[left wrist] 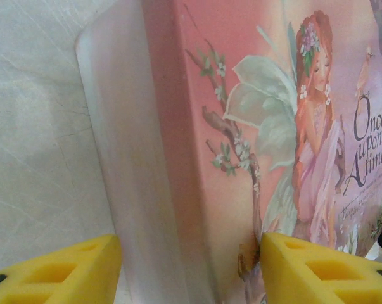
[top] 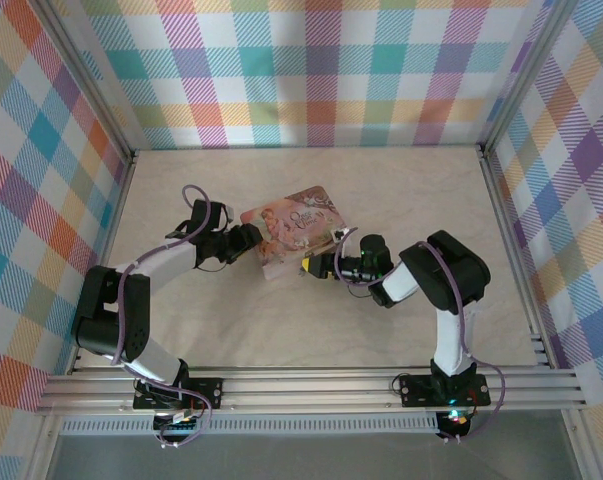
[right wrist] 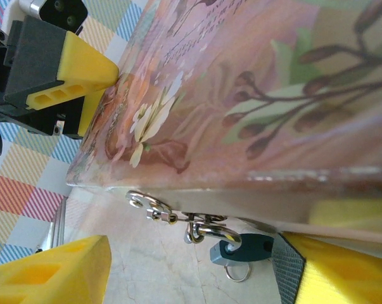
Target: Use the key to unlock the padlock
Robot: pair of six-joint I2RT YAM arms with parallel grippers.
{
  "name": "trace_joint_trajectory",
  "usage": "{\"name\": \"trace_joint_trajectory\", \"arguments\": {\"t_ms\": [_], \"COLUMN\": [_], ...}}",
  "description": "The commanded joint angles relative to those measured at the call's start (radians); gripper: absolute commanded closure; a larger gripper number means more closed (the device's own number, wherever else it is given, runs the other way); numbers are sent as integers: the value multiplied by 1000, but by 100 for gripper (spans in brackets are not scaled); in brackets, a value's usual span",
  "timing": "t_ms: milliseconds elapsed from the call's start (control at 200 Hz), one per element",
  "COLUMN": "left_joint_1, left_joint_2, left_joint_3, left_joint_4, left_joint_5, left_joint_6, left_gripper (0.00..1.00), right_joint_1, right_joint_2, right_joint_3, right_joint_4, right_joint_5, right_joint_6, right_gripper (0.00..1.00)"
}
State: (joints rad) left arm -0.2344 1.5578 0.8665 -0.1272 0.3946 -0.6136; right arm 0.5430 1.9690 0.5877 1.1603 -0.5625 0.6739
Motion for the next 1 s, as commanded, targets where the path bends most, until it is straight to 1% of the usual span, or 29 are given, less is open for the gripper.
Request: {"name": "trace_joint_trajectory", "arguments": {"t_ms": [0,280,715,995], "left_joint_1": [-22,-24,-28,-29], "left_joint_2": [5,7,10,8], "left_joint_3": [-15,-11,-15,-20], "left_joint_4": [-119,-122,-121,-119], "left_joint_5": [-37,-41,-45,-46], "left_joint_6": [3,2,0,-1], "left_gripper": [42,42,42,42], "right_joint_1": [8,14,17,18], "right_joint_2": [20,36,40,44], "right_joint_3": [32,44,33,13], "right_joint_4": [59,75,90,82], "right_joint_5": [-32,-52,-56,-51], "right_joint_6": [10,21,21,11], "right_gripper": [33,39,52,63]}}
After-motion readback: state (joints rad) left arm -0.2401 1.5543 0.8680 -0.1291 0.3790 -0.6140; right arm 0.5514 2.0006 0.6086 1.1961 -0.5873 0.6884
